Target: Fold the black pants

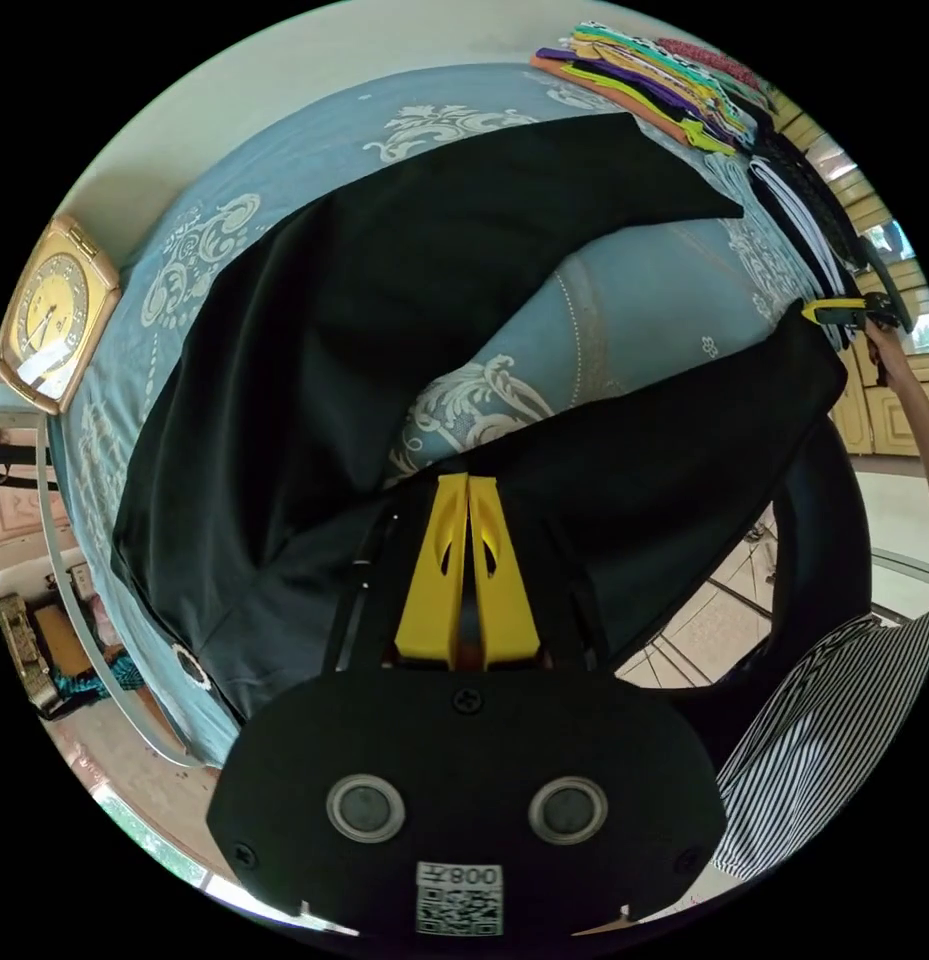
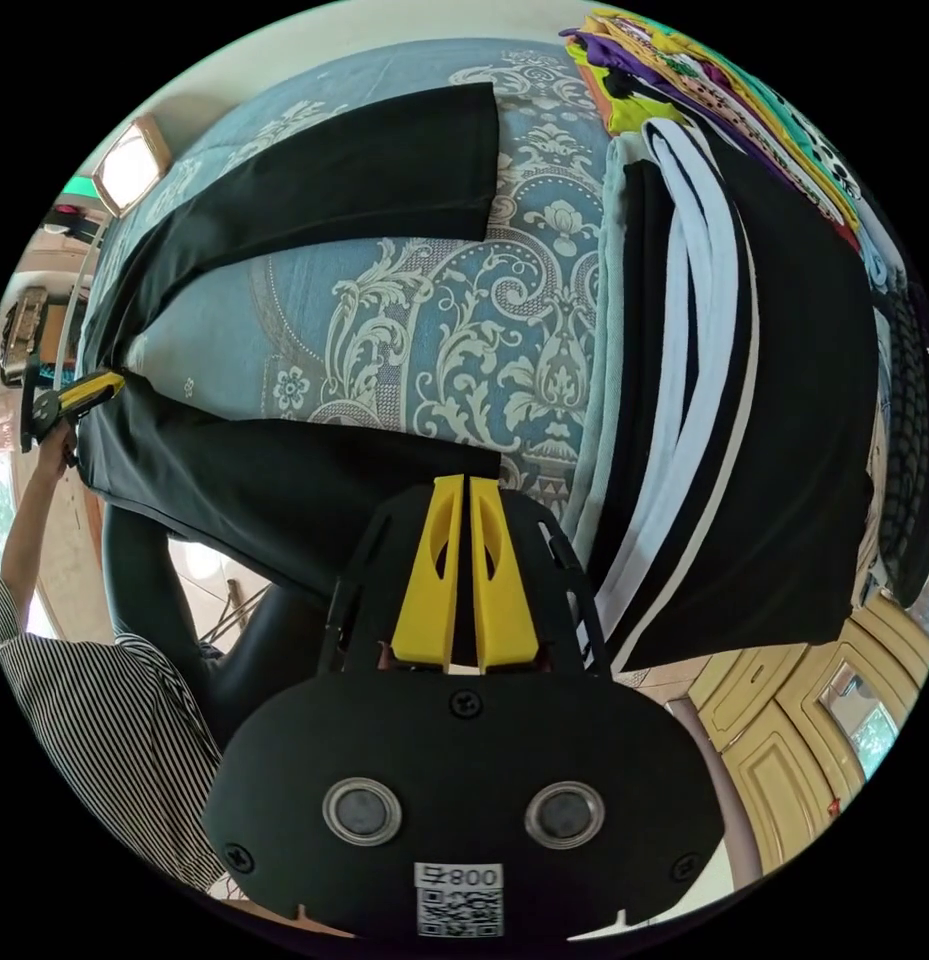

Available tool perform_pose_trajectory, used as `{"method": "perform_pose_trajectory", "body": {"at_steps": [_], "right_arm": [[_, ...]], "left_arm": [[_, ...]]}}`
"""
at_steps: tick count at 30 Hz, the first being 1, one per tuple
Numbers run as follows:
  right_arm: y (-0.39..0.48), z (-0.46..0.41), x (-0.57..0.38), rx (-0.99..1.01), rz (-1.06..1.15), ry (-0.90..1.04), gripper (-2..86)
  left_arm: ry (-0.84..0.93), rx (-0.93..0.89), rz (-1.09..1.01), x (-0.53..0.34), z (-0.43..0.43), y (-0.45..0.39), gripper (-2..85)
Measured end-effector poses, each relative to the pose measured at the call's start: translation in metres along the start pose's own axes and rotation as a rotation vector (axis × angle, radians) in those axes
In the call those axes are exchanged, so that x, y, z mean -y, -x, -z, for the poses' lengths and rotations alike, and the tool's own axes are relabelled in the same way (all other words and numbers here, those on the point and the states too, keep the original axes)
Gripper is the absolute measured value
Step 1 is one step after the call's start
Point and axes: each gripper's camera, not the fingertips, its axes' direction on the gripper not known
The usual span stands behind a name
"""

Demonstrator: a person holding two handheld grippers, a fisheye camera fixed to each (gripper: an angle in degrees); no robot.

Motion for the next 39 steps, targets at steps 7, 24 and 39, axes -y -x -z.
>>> {"method": "perform_pose_trajectory", "body": {"at_steps": [7, 24, 39], "right_arm": [[0.008, 0.055, -0.037, 0.009, 0.012, -0.164, 0.1], [0.046, -0.01, -0.035, -0.173, 0.176, 0.065, 0.9], [0.024, 0.068, -0.093, -0.113, 0.022, -0.251, -0.3]], "left_arm": [[-0.266, -0.151, 0.172, -0.036, 0.045, 0.014, 0.4], [0.021, 0.047, -0.034, -0.02, -0.023, -0.042, 1.5], [-0.307, -0.159, 0.224, -0.092, 0.013, -0.013, 0.5]]}}
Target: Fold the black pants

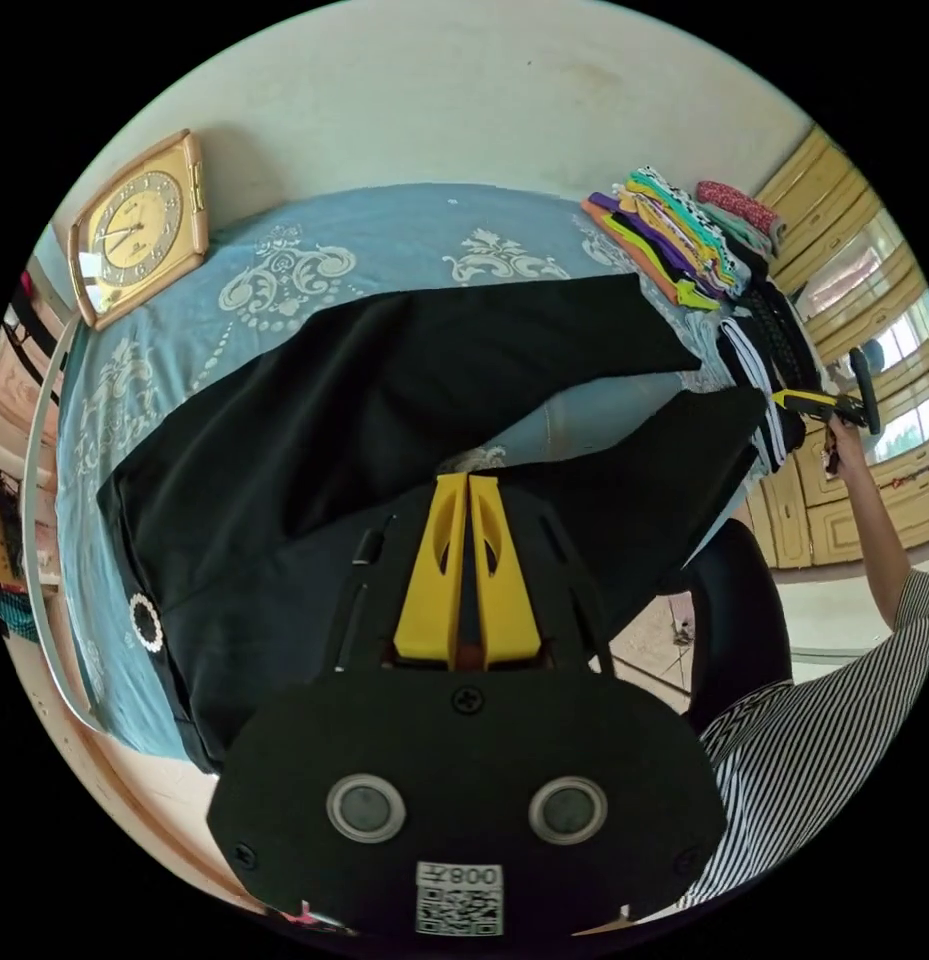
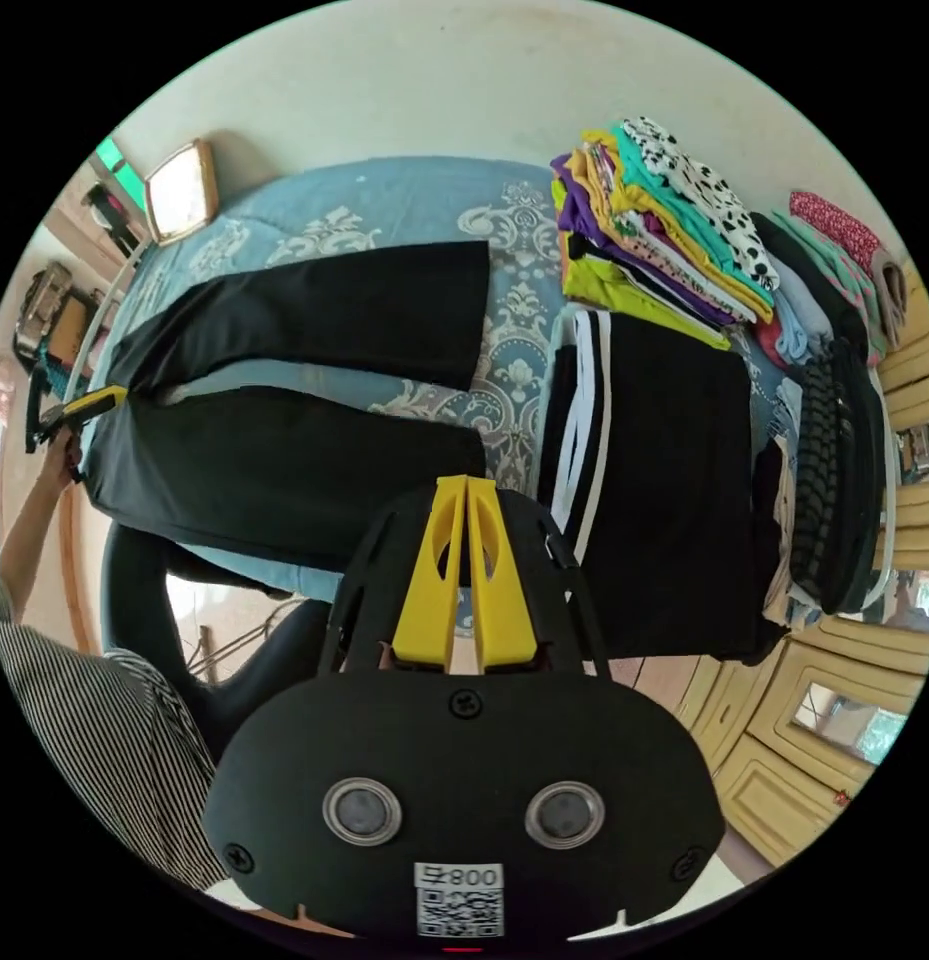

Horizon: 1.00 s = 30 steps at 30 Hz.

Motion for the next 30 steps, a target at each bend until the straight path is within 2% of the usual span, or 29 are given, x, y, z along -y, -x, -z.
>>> {"method": "perform_pose_trajectory", "body": {"at_steps": [4, 9, 17, 20, 24, 30], "right_arm": [[-0.014, -0.031, 0.006, 0.06, -0.079, 0.101, 0.2], [-0.011, -0.037, -0.029, 0.106, -0.059, 0.122, 2.9], [-0.025, -0.071, -0.062, 0.048, -0.13, 0.22, 8.1], [-0.034, -0.081, -0.06, 0.068, -0.167, 0.237, 7.7], [-0.035, -0.08, -0.059, 0.105, -0.15, 0.229, 3.1], [-0.041, -0.049, -0.071, 0.114, -0.132, 0.191, 1.5]], "left_arm": [[0.036, -0.009, 0.101, -0.001, -0.024, 0.01, 2.2], [0.039, -0.129, 0.056, -0.03, -0.024, -0.002, 5.7], [0.271, -0.075, -0.013, -0.094, -0.06, -0.035, 7.0], [0.246, -0.022, -0.016, -0.095, -0.063, -0.036, 5.0], [0.264, -0.027, -0.015, -0.092, -0.064, -0.034, 1.6], [0.242, -0.063, 0.035, -0.096, -0.053, -0.029, 0.2]]}}
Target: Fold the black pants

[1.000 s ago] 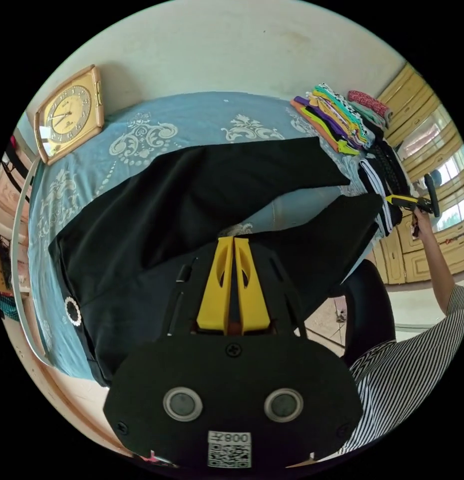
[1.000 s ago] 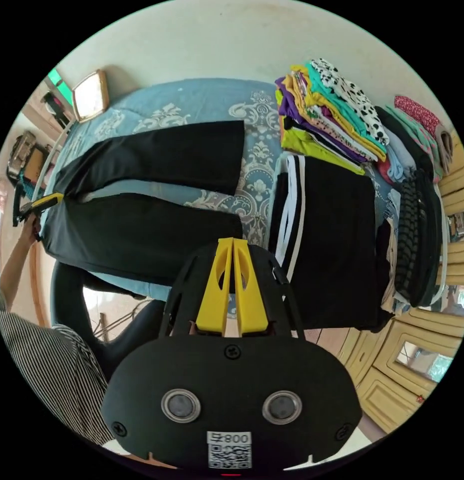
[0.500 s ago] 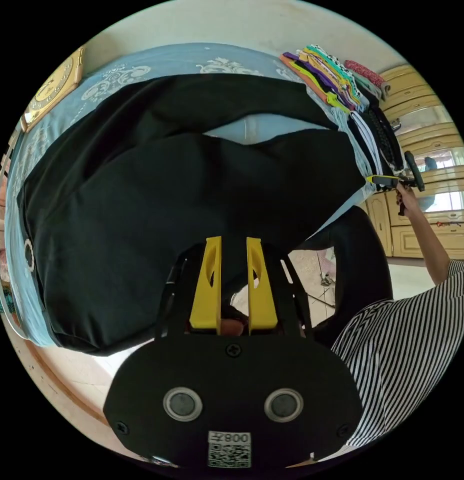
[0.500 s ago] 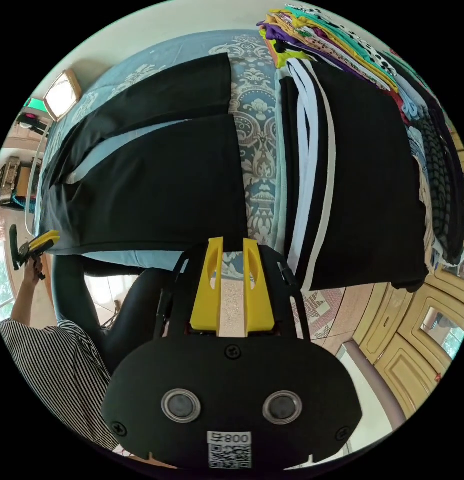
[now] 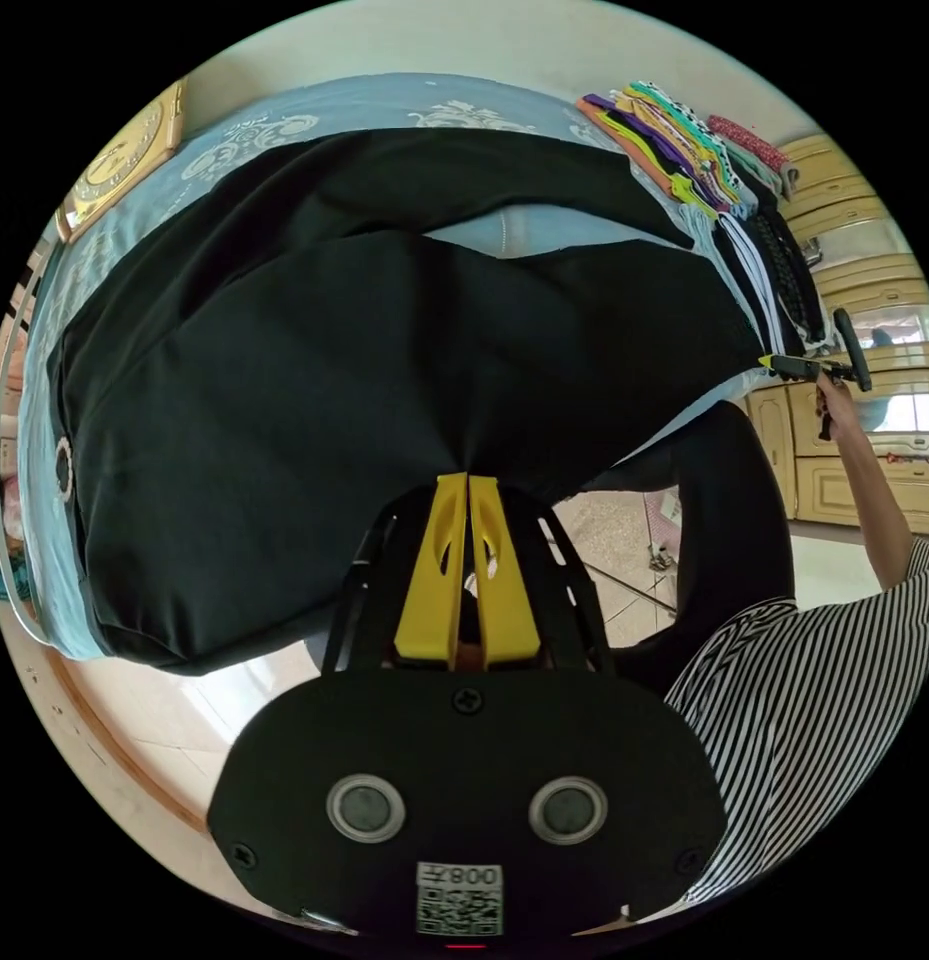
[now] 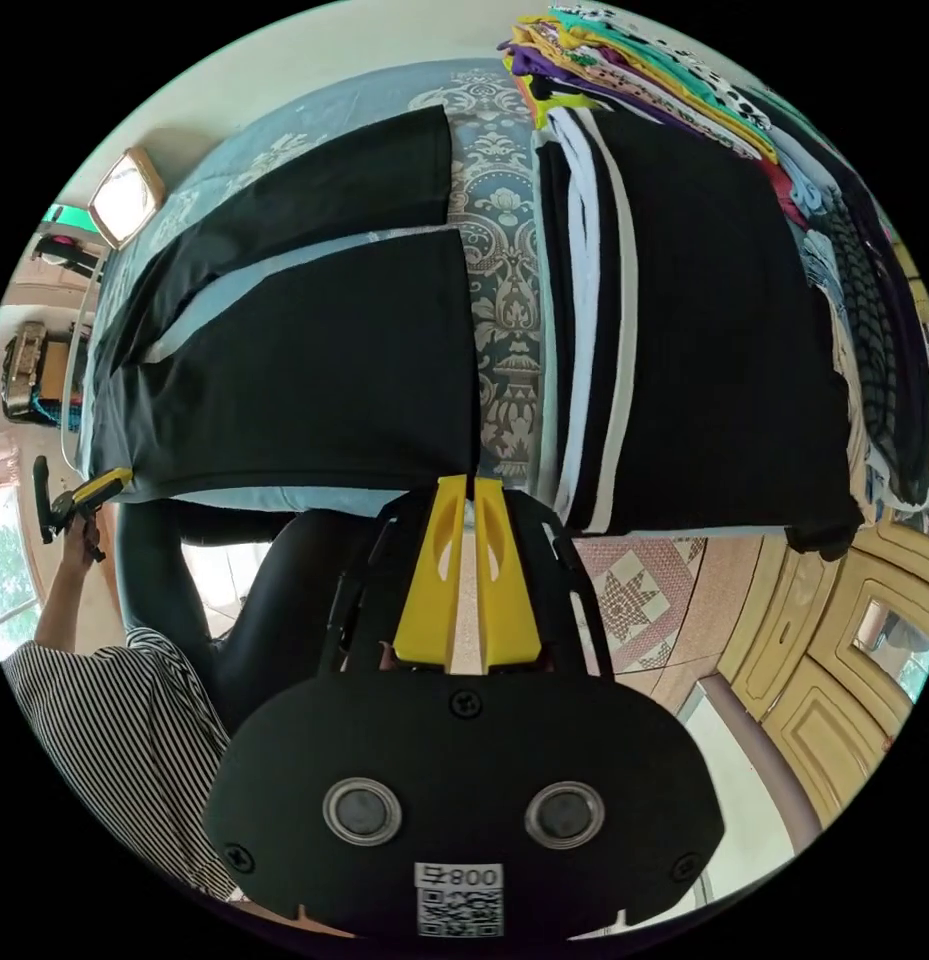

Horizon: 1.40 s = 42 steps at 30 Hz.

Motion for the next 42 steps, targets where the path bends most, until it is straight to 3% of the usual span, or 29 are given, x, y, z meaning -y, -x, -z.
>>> {"method": "perform_pose_trajectory", "body": {"at_steps": [2, 8, 17, 24, 28, 34, 38, 42], "right_arm": [[-0.007, 0.009, -0.009, 0.019, -0.014, -0.033, 1.4], [-0.024, -0.03, 0.0, 0.065, -0.079, 0.102, 1.6], [-0.019, 0.016, 0.018, 0.009, -0.101, -0.088, 3.2], [0.02, 0.041, 0.144, 0.021, 0.034, -0.18, 6.0], [0.029, 0.031, 0.228, -0.015, 0.033, -0.124, 6.3], [0.023, 0.013, 0.282, 0.004, 0.016, -0.047, 2.0], [0.017, 0.027, 0.291, -0.107, 0.051, -0.066, 0.7], [0.006, 0.046, 0.306, -0.079, 0.057, -0.102, 1.1]], "left_arm": [[-0.027, -0.018, 0.003, -0.005, 0.006, 0.001, 0.1], [0.033, -0.02, 0.036, -0.006, -0.007, 0.01, 0.4], [-0.171, -0.095, 0.109, 0.008, 0.044, 0.048, 4.9], [-0.167, 0.103, 0.014, 0.088, 0.055, 0.051, 6.8], [-0.134, 0.183, -0.03, 0.13, 0.057, 0.055, 7.1], [-0.037, 0.276, -0.069, 0.16, 0.039, 0.063, 3.8], [-0.064, 0.22, -0.075, 0.161, 0.049, 0.066, 2.0], [-0.078, 0.133, -0.064, 0.155, 0.053, 0.073, 2.0]]}}
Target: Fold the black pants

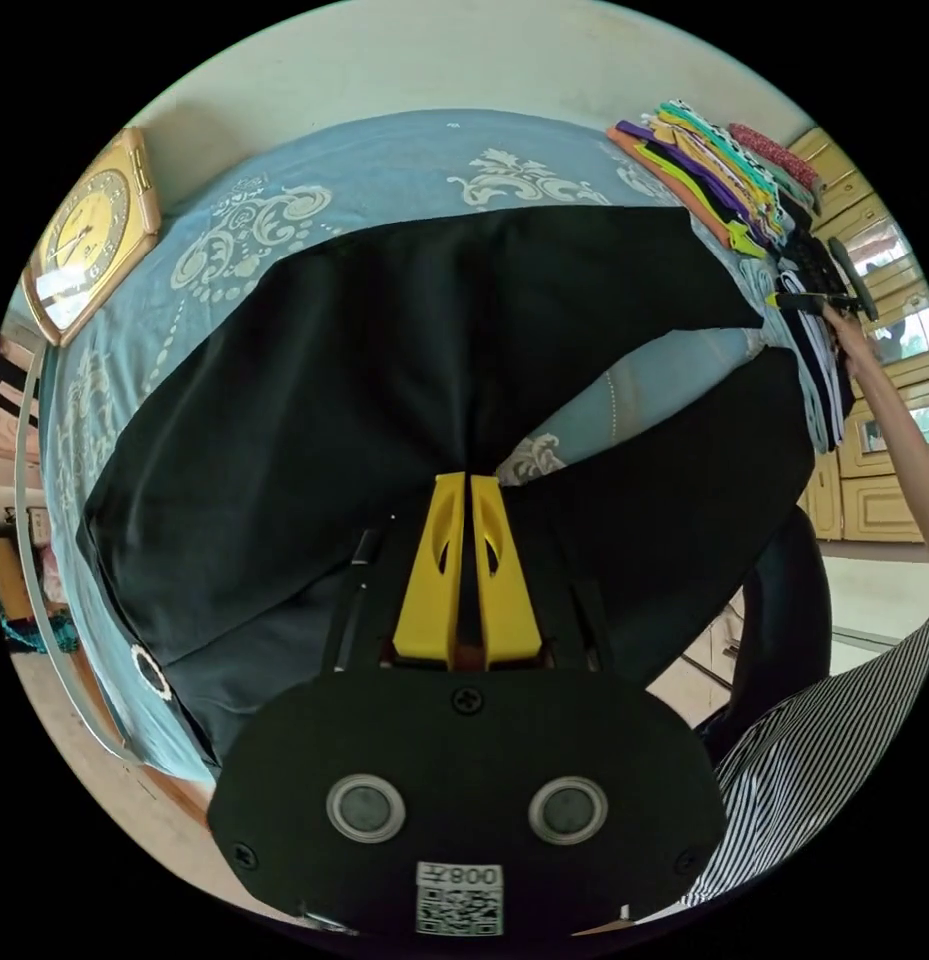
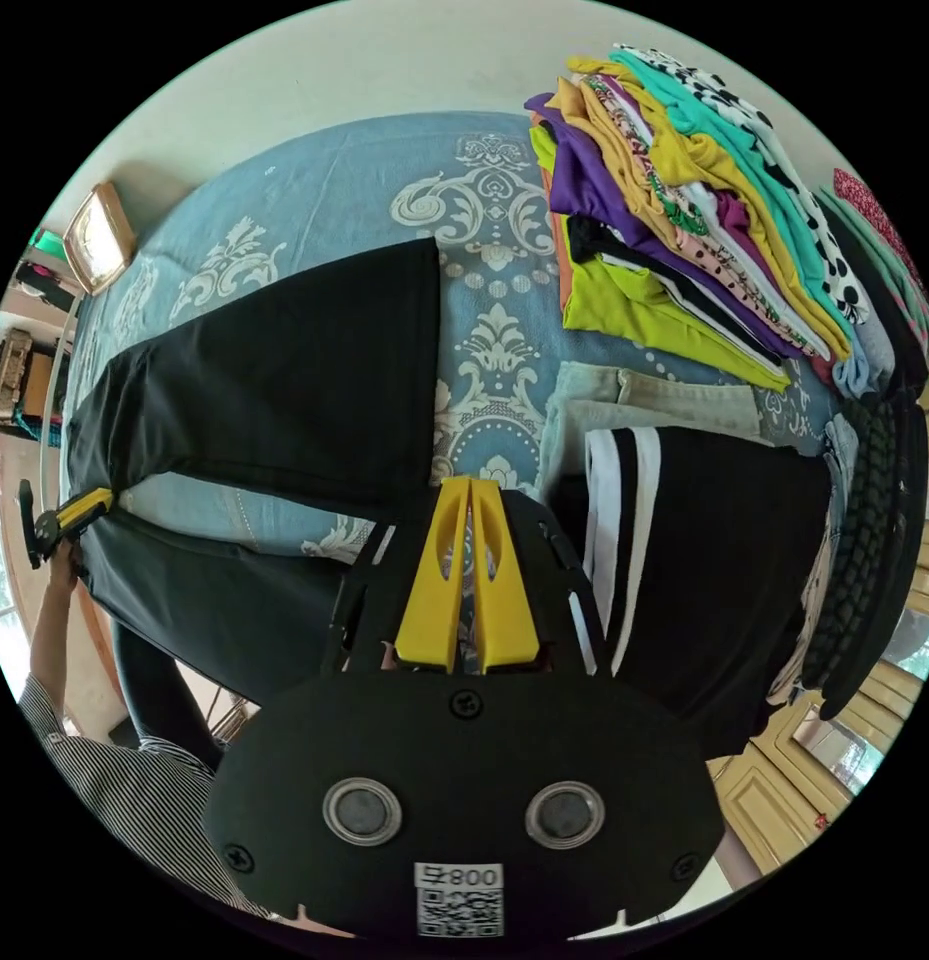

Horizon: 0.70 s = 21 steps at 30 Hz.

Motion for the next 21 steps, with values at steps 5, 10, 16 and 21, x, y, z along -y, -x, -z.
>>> {"method": "perform_pose_trajectory", "body": {"at_steps": [5, 10, 16, 21], "right_arm": [[0.0, 0.013, 0.04, 0.072, -0.016, -0.088, 5.5], [0.003, 0.009, 0.106, 0.145, -0.033, -0.125, 8.7], [0.004, -0.008, 0.166, 0.196, -0.074, -0.112, 8.6], [0.008, -0.014, 0.192, 0.12, -0.084, -0.1, 5.0]], "left_arm": [[-0.065, -0.075, 0.048, -0.006, 0.012, 0.018, 4.2], [-0.176, -0.118, 0.087, 0.001, 0.036, 0.041, 6.8], [-0.237, -0.082, 0.202, 0.042, 0.04, 0.092, 7.4], [-0.284, -0.102, 0.304, 0.088, 0.039, 0.138, 7.3]]}}
